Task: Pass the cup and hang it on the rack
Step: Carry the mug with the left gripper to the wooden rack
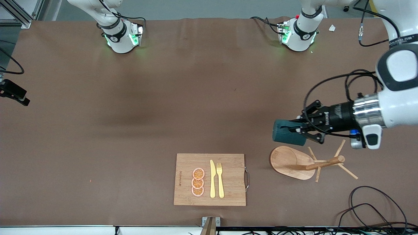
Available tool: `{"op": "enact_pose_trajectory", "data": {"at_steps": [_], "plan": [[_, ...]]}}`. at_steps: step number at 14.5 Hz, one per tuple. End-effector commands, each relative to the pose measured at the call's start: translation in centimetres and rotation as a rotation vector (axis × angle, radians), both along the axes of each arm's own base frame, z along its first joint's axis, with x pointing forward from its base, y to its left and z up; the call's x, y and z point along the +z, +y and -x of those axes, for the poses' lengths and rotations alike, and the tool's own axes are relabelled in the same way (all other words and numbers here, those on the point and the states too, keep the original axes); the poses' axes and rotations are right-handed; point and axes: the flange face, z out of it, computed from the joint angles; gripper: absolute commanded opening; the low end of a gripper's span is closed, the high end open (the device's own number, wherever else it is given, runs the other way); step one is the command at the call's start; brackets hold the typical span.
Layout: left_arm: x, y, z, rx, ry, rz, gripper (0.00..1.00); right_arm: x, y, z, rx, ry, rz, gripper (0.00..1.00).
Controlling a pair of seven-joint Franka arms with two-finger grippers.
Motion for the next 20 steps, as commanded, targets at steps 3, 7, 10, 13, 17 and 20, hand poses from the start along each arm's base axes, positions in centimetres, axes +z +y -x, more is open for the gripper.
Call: {"op": "enact_pose_trajectory", "data": {"at_steps": [3,7,10,13,17,20], "plan": [[-4.8,5.2,-2.7,0.097,0.06,0.229,0.01,0.4,0.3,2.0,-0.011,-0.007,0.005,1.0],[-8.6,7.5,-4.2,0.175,0.103,0.291,0.02,1.3,0.8,2.3,0.0,0.023,0.006,1.0],[-9.5,8.0,-4.8,0.198,0.081,0.282,0.04,1.3,0.8,2.4,-0.001,0.027,0.005,1.0],[-9.8,8.9,-5.4,0.231,0.055,0.268,0.04,1.3,0.8,2.4,-0.001,0.025,0.004,1.0],[-10.5,10.2,-5.7,0.255,0.044,0.256,0.04,1.3,0.8,2.3,0.002,0.024,0.006,1.0],[-11.8,11.7,-5.7,0.25,0.025,0.248,0.06,1.8,0.7,2.2,0.0,0.013,0.009,1.0]]}}
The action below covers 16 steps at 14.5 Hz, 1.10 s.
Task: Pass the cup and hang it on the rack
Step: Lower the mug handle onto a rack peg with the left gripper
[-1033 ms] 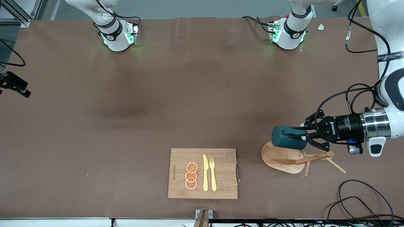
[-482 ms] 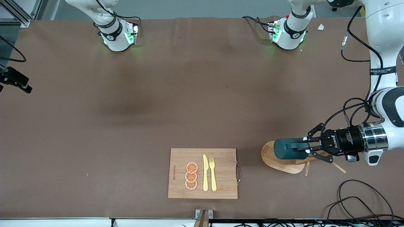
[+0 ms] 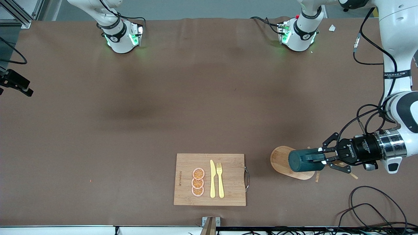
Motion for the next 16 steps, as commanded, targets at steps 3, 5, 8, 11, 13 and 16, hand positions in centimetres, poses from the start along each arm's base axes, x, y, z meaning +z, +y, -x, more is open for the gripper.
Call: {"op": "enact_pose_trajectory", "data": {"at_steps": [3,5,8,11,13,16], "plan": [[-0.8,1.7,-0.3,-0.021,-0.038,-0.028,0.06,0.7,0.1,0.4,-0.009,-0.006,0.011,1.0],[-0.9,2.1,-0.3,-0.025,-0.047,-0.032,0.06,0.8,0.1,0.4,-0.006,-0.007,0.011,1.0],[-1.2,2.3,-0.2,-0.043,-0.062,-0.052,0.06,0.7,0.0,0.4,-0.007,-0.006,0.011,1.0],[-2.0,2.5,-0.2,-0.06,-0.073,-0.068,0.07,0.7,0.0,0.4,-0.007,-0.006,0.011,1.0],[-2.0,2.5,-0.2,-0.061,-0.073,-0.069,0.08,0.7,0.0,0.4,-0.007,-0.006,0.011,1.0],[-2.1,3.1,-0.1,-0.066,-0.076,-0.091,0.09,0.7,0.0,0.4,-0.009,-0.006,0.011,1.0]]}}
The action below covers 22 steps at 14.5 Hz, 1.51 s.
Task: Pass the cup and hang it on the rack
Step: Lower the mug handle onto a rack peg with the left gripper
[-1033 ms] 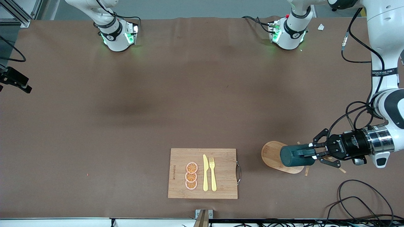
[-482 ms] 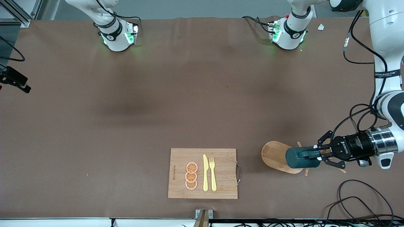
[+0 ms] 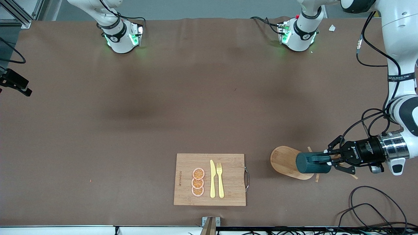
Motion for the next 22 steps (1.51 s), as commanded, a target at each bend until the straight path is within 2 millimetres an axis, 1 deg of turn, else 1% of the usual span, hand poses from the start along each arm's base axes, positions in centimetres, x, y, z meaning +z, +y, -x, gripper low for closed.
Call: {"op": "enact_pose_trajectory", "data": {"at_steps": [1,4,7,12,16,17,18,19,20,22], "plan": [[0.2,0.7,-0.1,-0.029,-0.029,-0.025,0.08,0.4,0.1,0.5,-0.009,0.002,0.009,1.0],[0.2,0.8,-0.1,-0.029,-0.03,-0.025,0.09,0.6,0.3,0.4,-0.004,-0.006,0.013,1.0],[-0.2,1.0,-0.1,-0.027,-0.027,-0.025,0.12,0.6,0.5,0.4,0.0,-0.006,0.011,1.0],[-0.2,1.0,-0.1,-0.028,-0.028,-0.025,0.15,0.5,-0.1,0.5,-0.012,0.0,0.009,1.0],[-0.2,1.3,-0.1,-0.032,-0.03,-0.023,0.18,0.5,-0.1,0.5,-0.013,0.0,0.008,1.0],[-0.2,1.9,0.0,-0.027,-0.036,-0.021,0.2,0.5,-0.1,0.5,-0.013,0.0,0.008,1.0],[-0.3,2.8,0.0,-0.019,-0.04,-0.018,0.23,0.5,-0.1,0.5,-0.012,0.0,0.009,1.0],[-0.3,2.8,0.1,-0.032,-0.053,-0.018,0.29,0.5,-0.1,0.5,-0.012,0.0,0.009,1.0],[-0.5,2.8,0.1,-0.04,-0.059,-0.018,0.37,0.5,-0.1,0.5,-0.012,0.0,0.009,1.0],[-0.5,2.7,0.1,-0.044,-0.063,-0.018,0.62,0.5,-0.1,0.5,-0.012,0.0,0.009,1.0]]}}
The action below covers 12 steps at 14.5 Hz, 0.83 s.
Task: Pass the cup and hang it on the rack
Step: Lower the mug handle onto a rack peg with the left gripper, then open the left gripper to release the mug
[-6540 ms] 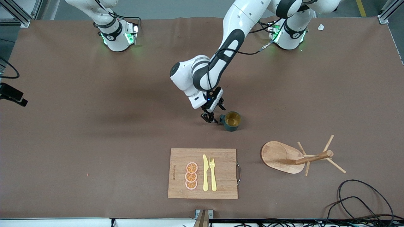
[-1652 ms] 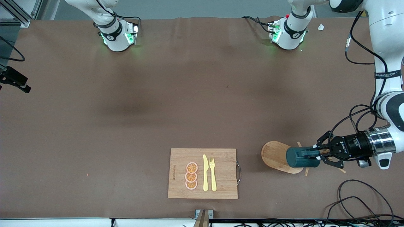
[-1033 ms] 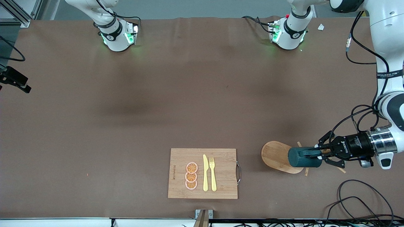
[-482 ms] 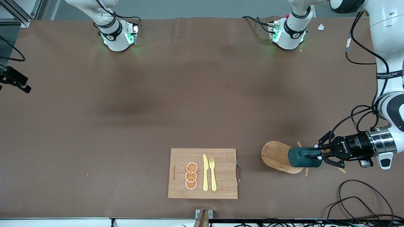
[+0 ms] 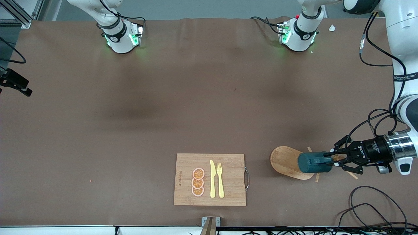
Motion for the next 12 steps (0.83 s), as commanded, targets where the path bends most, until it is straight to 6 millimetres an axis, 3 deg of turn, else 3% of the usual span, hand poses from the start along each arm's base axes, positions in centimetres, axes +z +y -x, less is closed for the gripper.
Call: {"op": "enact_pose_trajectory", "data": {"at_steps": [1,2,5,8,10,12], "plan": [[0.3,-0.1,-0.1,-0.024,-0.014,-0.002,0.81,0.5,-0.1,0.5,-0.013,0.001,0.009,1.0],[0.5,-0.5,-0.2,-0.029,-0.018,0.001,1.0,0.5,-0.1,0.5,-0.013,0.001,0.009,1.0],[1.7,-1.2,0.0,-0.042,-0.027,0.004,1.0,0.5,-0.1,0.5,-0.013,0.001,0.009,1.0],[5.1,-2.2,0.7,-0.085,-0.053,0.008,1.0,0.5,-0.1,0.5,-0.012,0.002,0.008,1.0],[7.8,-4.8,1.7,-0.172,-0.082,-0.096,1.0,0.5,-0.1,0.5,-0.012,0.002,0.01,1.0],[10.8,-9.1,3.1,-0.3,-0.126,-0.249,1.0,0.5,0.1,0.5,-0.007,0.002,0.01,1.0]]}}
